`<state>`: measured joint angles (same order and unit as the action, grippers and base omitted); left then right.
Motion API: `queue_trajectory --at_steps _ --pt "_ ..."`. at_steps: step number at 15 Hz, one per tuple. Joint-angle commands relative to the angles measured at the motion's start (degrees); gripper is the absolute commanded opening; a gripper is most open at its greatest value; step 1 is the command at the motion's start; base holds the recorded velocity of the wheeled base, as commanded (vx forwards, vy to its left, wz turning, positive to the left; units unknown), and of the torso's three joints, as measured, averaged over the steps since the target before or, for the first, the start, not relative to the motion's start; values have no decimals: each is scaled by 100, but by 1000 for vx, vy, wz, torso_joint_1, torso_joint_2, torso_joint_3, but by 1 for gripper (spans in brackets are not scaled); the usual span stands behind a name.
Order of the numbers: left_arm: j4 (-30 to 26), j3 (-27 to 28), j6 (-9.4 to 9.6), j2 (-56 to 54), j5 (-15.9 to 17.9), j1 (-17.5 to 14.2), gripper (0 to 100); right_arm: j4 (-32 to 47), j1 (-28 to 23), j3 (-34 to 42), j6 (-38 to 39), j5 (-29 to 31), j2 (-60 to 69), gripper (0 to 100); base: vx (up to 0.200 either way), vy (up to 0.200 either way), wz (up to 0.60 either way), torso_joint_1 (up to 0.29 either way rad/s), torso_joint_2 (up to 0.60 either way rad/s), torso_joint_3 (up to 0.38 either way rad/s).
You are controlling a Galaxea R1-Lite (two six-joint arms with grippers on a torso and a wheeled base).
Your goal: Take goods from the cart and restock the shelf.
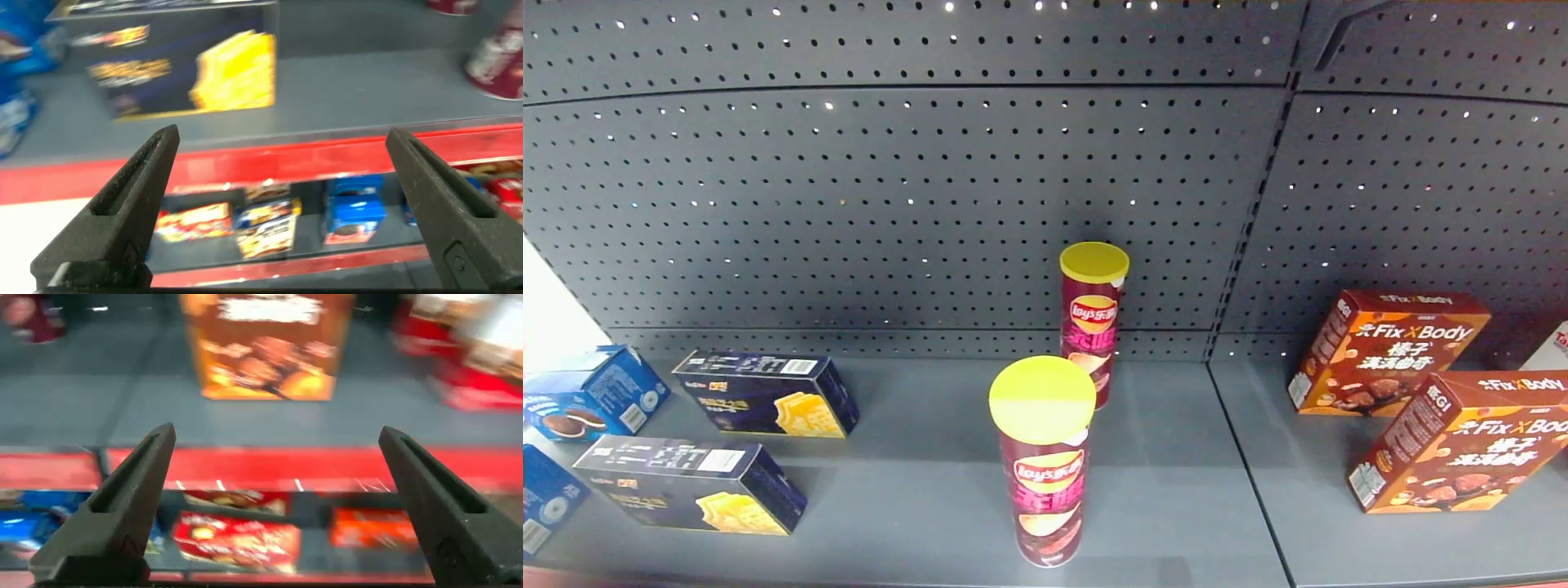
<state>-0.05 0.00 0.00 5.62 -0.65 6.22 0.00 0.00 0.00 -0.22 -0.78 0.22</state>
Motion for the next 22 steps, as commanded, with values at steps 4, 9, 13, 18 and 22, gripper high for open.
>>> queue_trajectory --at_steps 4,9,13,18,22 --pt "5 0 0 9 3 2 100 0 0 0 -4 -1 -22 100 0 0 0 0 0 0" --pt "93 202 185 1 -102 -6 100 0 0 0 -4 -1 -22 100 0 0 0 0 0 0" --pt "-628 2918 501 1811 838 380 100 0 0 0 -4 -1 -22 100 0 0 0 0 0 0" --pt "-610 3023 809 3261 1902 635 100 0 0 0 -4 -1 -22 100 0 0 0 0 0 0" --pt "-74 3032 1028 4404 1708 1769 100 0 0 0 -4 -1 -22 100 0 0 0 0 0 0"
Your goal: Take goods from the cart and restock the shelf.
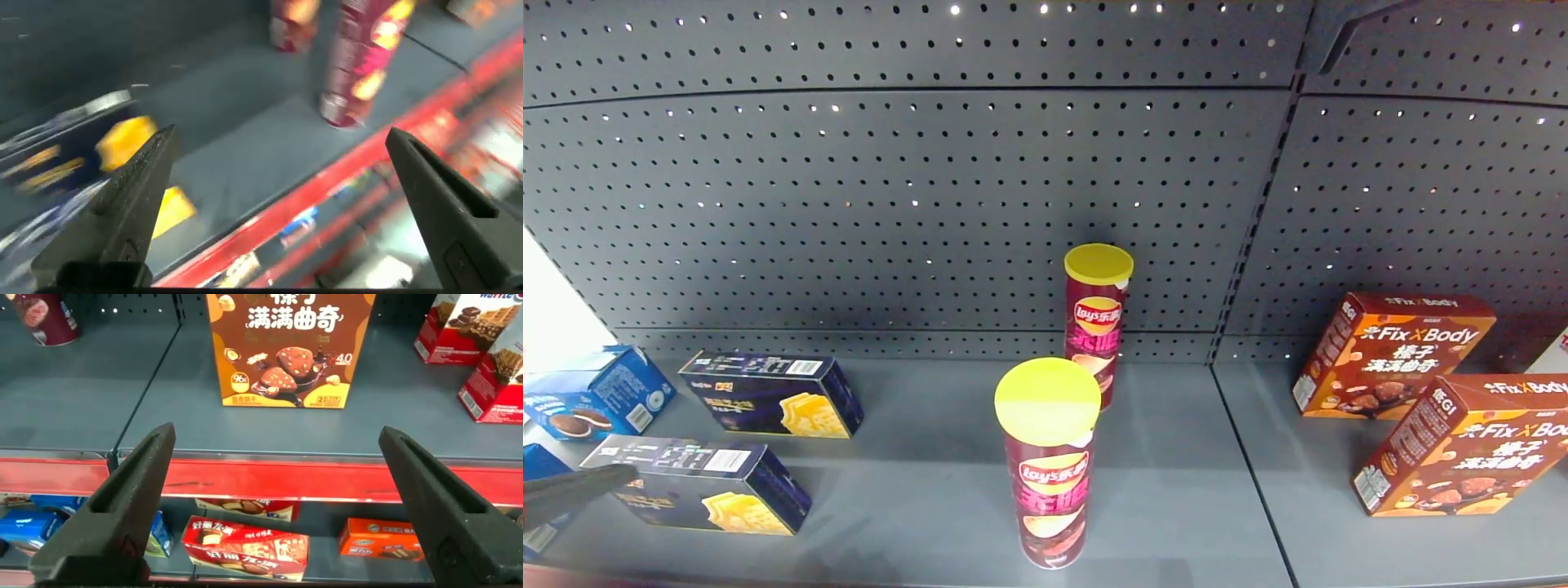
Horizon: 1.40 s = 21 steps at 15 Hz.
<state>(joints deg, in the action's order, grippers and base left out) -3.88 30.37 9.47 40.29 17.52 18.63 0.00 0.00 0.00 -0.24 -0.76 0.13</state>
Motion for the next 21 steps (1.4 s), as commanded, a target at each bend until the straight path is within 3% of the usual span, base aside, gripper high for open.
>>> queue_trajectory --at_steps 1,3,6,9,12,21 --pt "467 -22 81 1121 -99 563 100 0 0 0 -2 -4 -13 100 0 0 0 0 0 0" --pt "1601 -48 257 2334 -135 607 100 0 0 0 -2 -4 -13 100 0 0 0 0 0 0" --pt "2497 -92 784 3415 -284 554 100 0 0 0 -2 -4 -13 100 0 0 0 0 0 0" --pt "2787 -75 934 3995 -346 607 100 0 0 0 -2 -4 -13 100 0 0 0 0 0 0" --pt "2805 -233 1558 4233 -328 607 100 0 0 0 -2 -4 -13 100 0 0 0 0 0 0" --pt "2813 -242 1610 4444 -310 651 100 0 0 0 -2 -4 -13 100 0 0 0 0 0 0"
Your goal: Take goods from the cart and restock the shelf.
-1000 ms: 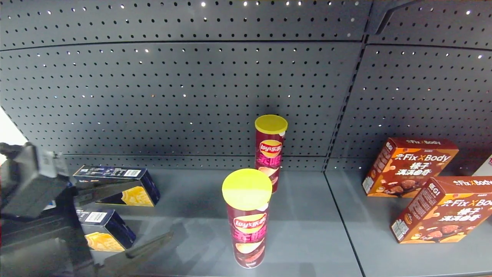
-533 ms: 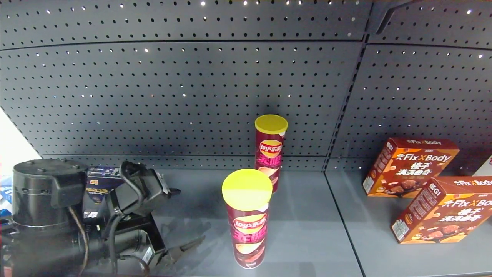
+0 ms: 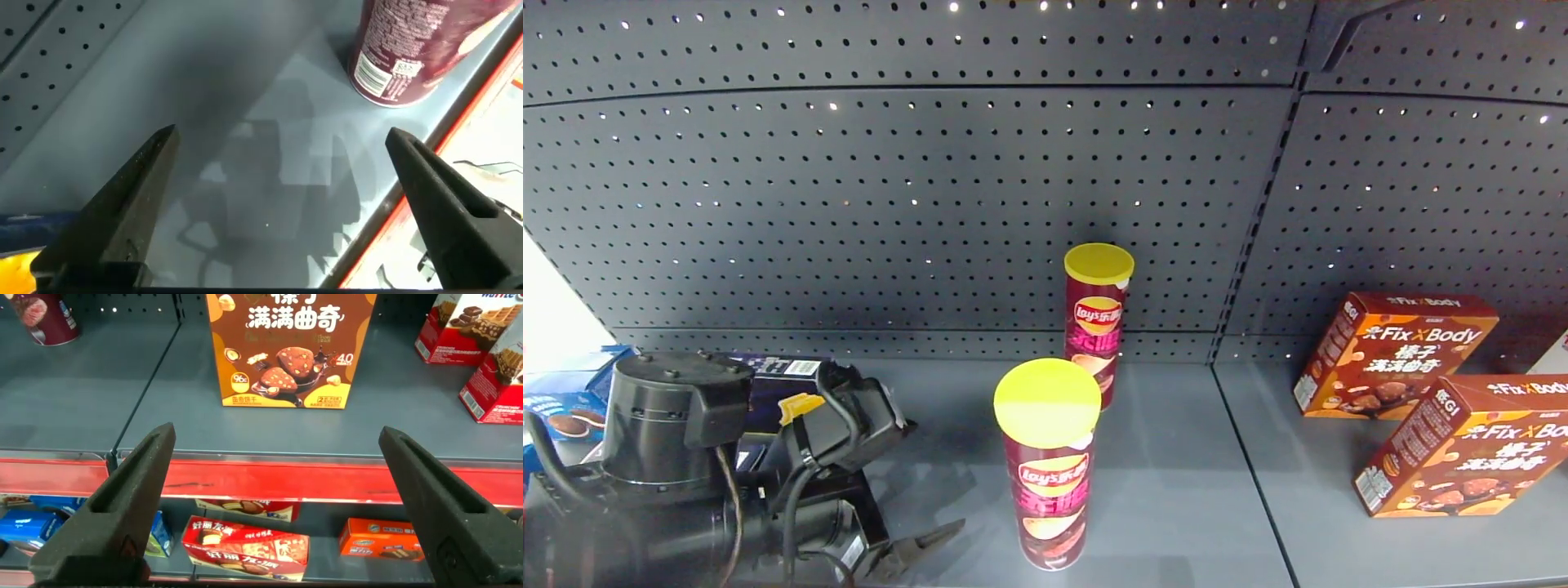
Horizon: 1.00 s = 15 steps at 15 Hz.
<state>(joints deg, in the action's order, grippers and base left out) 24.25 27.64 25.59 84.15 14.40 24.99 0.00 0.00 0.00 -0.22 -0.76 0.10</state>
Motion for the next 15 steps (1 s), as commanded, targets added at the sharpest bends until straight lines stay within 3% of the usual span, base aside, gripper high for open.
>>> queue_trajectory --at_steps 1,5,10,13,15 --pt "1 75 -10 66 2 50 100 0 0 0 -4 -4 -10 100 0 0 0 0 0 0" --pt "1 383 -28 295 2 138 100 0 0 0 -4 -4 -10 100 0 0 0 0 0 0" --pt "1 734 -63 655 2 516 100 0 0 0 -4 -4 -10 100 0 0 0 0 0 0" --pt "1 972 -238 822 -25 656 100 0 0 0 -4 -4 -10 100 0 0 0 0 0 0" --pt "10 998 -256 857 -33 674 100 0 0 0 -4 -4 -10 100 0 0 0 0 0 0"
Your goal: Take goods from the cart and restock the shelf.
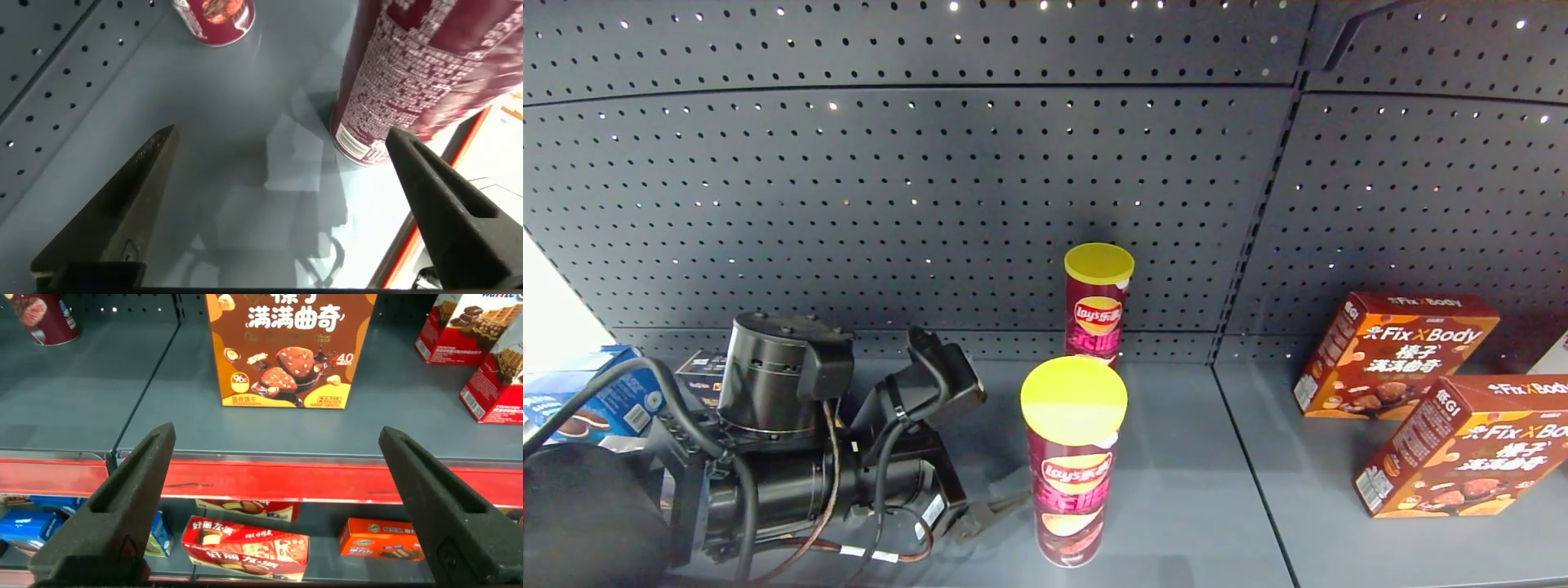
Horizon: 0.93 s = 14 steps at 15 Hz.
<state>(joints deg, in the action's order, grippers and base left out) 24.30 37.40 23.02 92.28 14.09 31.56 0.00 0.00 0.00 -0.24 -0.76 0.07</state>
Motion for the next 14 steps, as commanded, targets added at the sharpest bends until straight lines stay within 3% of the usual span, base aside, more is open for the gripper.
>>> queue_trajectory --at_steps 1,14 --pt "-4 13 1 44 -3 25 100 0 0 0 -2 -4 -7 100 0 0 0 0 0 0" --pt "5 162 -8 132 6 25 100 0 0 0 -2 -4 -7 100 0 0 0 0 0 0"
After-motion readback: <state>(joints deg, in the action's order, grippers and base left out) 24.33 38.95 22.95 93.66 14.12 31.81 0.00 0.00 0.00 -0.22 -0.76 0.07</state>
